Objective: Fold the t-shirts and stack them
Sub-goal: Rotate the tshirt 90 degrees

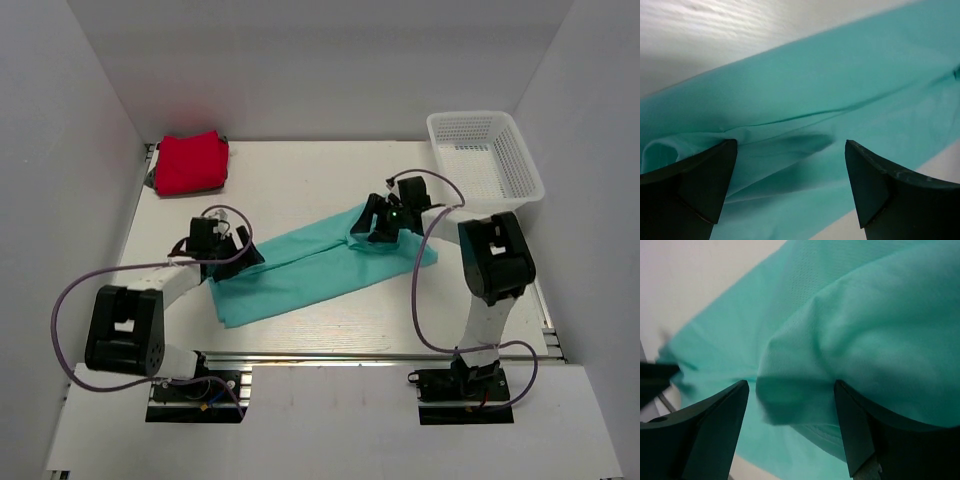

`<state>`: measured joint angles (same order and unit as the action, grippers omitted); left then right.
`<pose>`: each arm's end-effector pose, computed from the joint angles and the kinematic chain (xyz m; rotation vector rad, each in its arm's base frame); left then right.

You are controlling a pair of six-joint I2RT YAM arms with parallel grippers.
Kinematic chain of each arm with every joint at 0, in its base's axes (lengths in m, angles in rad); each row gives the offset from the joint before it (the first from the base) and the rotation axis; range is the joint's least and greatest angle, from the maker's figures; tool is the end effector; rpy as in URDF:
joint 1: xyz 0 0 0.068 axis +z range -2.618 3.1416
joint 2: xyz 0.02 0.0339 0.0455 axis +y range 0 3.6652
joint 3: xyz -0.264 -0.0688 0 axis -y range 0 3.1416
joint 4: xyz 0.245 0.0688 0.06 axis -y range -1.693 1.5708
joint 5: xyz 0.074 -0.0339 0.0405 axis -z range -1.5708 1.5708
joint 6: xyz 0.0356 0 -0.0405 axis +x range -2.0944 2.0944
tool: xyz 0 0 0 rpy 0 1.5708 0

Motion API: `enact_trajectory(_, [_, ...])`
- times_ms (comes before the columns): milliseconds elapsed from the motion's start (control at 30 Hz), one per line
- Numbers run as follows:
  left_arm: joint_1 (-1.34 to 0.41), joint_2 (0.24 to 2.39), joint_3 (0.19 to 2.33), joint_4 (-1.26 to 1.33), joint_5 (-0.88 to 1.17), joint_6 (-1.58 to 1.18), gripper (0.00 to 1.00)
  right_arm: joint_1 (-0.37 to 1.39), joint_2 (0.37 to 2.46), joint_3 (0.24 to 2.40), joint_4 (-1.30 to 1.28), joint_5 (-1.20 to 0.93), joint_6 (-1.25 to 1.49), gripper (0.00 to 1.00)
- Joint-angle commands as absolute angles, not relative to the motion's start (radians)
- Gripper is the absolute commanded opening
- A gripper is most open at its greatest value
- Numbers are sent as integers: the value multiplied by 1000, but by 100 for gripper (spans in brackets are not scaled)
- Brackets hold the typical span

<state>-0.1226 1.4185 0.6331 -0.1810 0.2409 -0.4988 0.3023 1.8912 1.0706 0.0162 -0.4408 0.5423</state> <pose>0.2543 -0.0399 0.1543 -0.3876 2.5581 -0.5444 0.3656 0.1299 0.1492 0.0740 2.4735 0.9108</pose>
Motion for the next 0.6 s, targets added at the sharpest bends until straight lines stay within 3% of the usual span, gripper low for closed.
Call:
enact_trajectory(0, [-172, 1402, 459, -347, 395, -543, 100, 296, 2050, 1216, -141, -333, 486, 76])
enact_trajectory(233, [-365, 1492, 439, -383, 552, -518, 100, 330, 2385, 1756, -208, -479, 446, 76])
enact_trajectory(267, [-392, 1523, 439, -383, 573, -518, 100, 339, 2443, 1910, -239, -479, 439, 76])
enact_trajectory(367, [-506, 1532, 521, -408, 603, -518, 100, 363, 2564, 2105, -264, -520, 416, 76])
enact_trajectory(567, [-733, 1597, 691, -414, 615, -453, 100, 416, 2649, 2235, -172, -509, 359, 83])
